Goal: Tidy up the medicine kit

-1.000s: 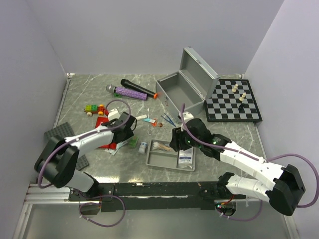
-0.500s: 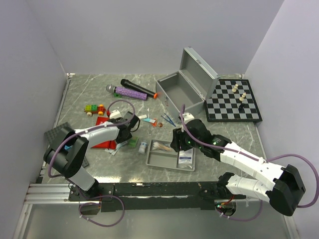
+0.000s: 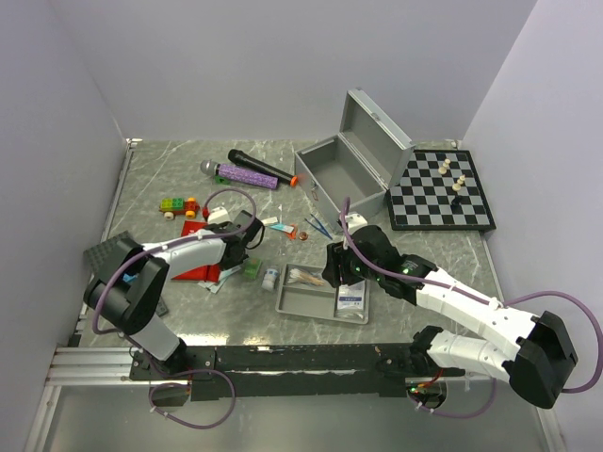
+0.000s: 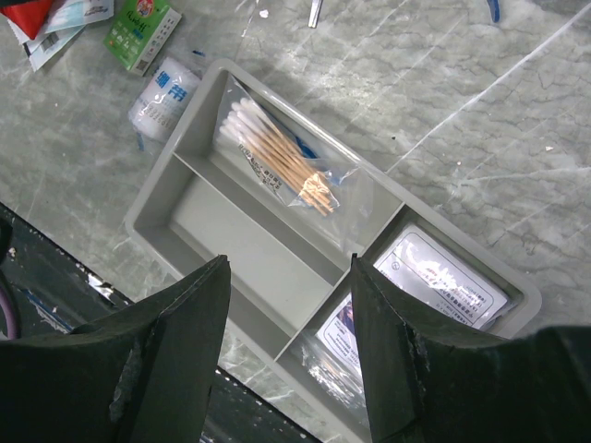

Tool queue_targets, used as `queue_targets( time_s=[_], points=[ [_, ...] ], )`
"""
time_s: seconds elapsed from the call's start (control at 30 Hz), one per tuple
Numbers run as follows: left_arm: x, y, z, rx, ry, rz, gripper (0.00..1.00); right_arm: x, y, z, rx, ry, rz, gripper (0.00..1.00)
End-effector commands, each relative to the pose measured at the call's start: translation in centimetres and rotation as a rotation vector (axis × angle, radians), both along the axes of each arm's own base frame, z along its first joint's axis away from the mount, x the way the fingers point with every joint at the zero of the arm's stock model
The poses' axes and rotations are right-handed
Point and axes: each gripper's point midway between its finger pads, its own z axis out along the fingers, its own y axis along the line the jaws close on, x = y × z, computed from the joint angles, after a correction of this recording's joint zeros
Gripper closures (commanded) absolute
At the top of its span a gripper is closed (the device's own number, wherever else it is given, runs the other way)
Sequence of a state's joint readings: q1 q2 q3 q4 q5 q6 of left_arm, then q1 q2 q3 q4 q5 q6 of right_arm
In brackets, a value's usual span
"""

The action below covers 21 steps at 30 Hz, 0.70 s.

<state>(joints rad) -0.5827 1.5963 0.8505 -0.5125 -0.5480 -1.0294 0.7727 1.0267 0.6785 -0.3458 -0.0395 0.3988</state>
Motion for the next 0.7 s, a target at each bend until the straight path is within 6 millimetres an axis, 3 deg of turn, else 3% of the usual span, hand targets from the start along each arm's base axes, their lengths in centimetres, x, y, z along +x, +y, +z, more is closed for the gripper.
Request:
queue_targets(
  time_s=[0.0,0.27,0.33,0.47,0.67],
  points=[
    [-1.5,0.0,-0.9,-0.037,0.056,-0.019,0.99,0.4,0.1,0.8,0.005,-0.022,-0.005,0.38],
    [-0.8,-1.6,4.1,-0.168,-0.089,-0.087,0.99,0.5,0.2,1.1,0.007,-0.025,-0.005,0.38],
    [-1.1,-1.7,4.0,-0.167,-0.066,-0.103,0.96,0.5,0.3,0.9,0.007,-0.018,-0.004,0.38],
    [-1.6,-1.3,2.4,-0.123,-0.013,-0.107,0.66,0.4,0.5,0.6,0.012,0.0,-0.003,0.38],
    [-0.7,-1.1,1.4,-0.067,0.005,-0.11,0.58,0.1,0.3,0.7,0.015,0.001,-0.003,0.38]
  ],
)
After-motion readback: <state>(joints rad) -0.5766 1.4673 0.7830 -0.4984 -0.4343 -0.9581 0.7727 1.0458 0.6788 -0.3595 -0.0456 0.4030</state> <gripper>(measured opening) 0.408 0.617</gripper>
